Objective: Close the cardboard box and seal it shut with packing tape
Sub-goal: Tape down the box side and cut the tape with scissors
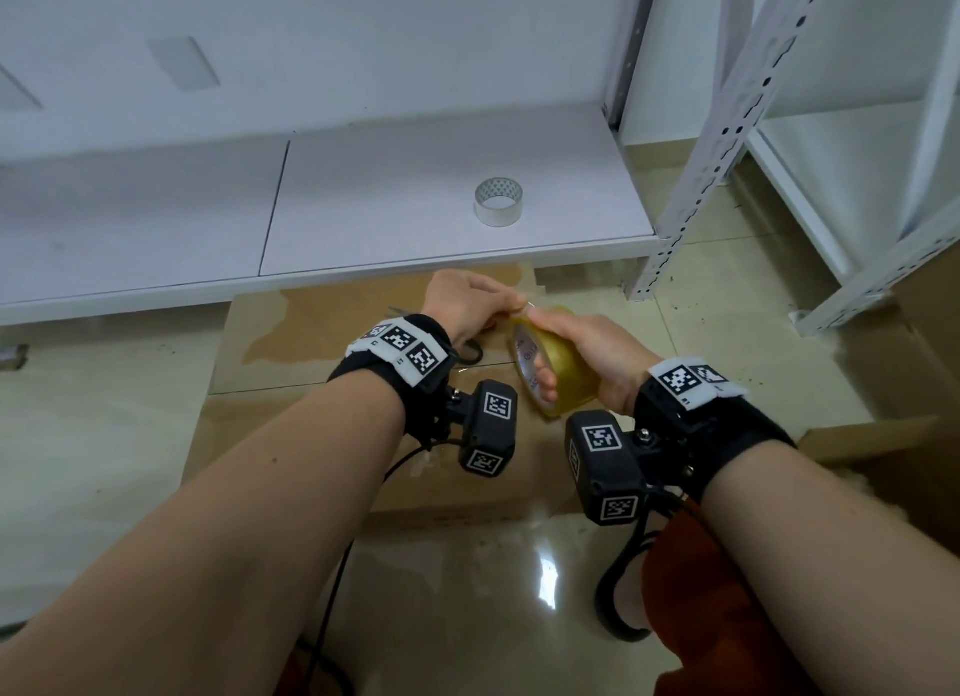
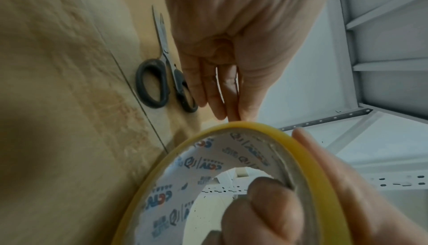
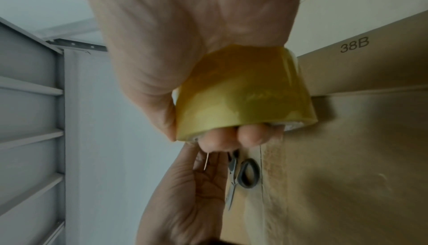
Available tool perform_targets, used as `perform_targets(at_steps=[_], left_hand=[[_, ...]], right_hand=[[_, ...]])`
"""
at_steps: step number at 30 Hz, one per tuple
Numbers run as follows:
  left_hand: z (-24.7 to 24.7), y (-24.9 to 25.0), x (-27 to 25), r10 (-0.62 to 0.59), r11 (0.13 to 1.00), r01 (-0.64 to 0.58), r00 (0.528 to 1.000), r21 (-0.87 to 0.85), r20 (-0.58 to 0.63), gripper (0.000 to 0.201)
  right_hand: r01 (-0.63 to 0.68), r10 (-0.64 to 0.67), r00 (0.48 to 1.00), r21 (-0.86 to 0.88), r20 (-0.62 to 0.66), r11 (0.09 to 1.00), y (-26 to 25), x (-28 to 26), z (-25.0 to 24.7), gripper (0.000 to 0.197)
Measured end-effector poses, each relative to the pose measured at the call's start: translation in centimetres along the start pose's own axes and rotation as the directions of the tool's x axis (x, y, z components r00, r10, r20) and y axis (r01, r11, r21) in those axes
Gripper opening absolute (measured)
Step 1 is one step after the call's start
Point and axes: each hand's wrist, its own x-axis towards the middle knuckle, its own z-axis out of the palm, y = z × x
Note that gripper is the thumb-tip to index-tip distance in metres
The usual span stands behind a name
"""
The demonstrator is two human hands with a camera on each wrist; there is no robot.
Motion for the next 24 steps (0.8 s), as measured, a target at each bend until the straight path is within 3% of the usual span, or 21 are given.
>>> perform_targets(at_steps=[10, 12, 17, 24], left_hand=[[0.8, -0.8, 1.3, -0.048, 0.995, 0.045, 0.998, -0.089, -0.037, 0.011], [0.9, -0.6, 1.4, -0.075, 0.983, 0.074, 0.997, -0.167, -0.003, 0.009], [0.6, -0.1, 2.2, -0.110, 0.935, 0.173, 0.971, -0.308, 0.212, 0.007], [0.4, 1.2, 4.3, -0.117, 0.957, 0.154, 0.980, -0.244, 0.160, 0.020]], right_hand=[[-0.020, 0.019, 1.000, -0.050, -0.021, 0.999, -1.1, 0.5, -0.1, 0.043], [-0.018, 0.016, 1.000, -0.087, -0.026, 0.996, -1.5, 0.6, -0.3, 0.041], [0.001, 0.000, 1.000, -0.196, 0.006, 0.981, -2.3, 1.1, -1.5, 0.040], [0.062, -0.059, 0.998, -0.154, 0.024, 0.986, -2.4, 3.3, -1.2, 0.041]])
